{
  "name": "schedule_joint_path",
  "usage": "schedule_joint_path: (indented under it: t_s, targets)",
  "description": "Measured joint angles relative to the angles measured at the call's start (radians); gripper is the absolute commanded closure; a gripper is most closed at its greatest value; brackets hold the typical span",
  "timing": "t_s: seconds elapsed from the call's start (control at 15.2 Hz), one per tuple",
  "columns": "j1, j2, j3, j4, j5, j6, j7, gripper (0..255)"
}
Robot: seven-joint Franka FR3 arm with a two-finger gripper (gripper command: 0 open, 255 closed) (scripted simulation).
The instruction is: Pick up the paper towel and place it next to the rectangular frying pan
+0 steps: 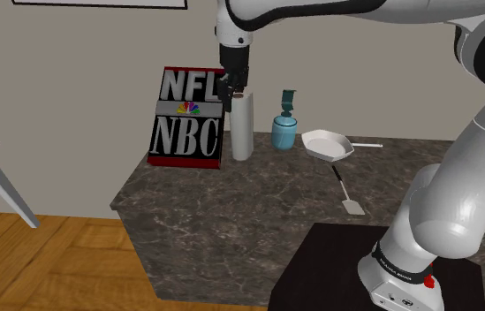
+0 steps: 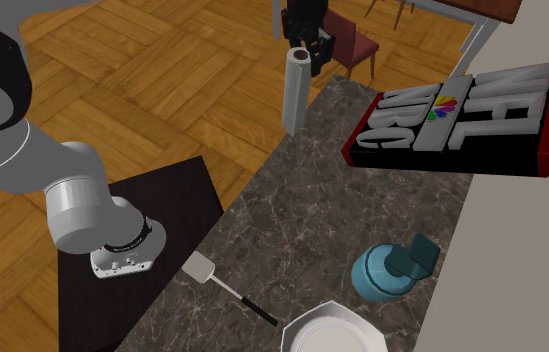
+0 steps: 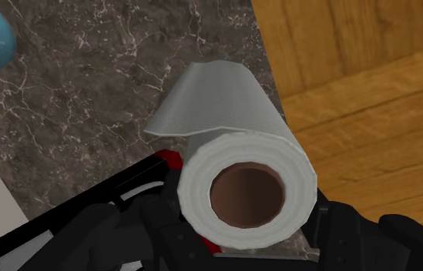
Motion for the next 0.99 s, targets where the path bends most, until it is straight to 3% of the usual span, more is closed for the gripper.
schedule_joint_path:
  t_s: [0.99]
  targets:
    - [0.002,0.067,0.003,0.284,-0.006,-0.217,-0.006,255]
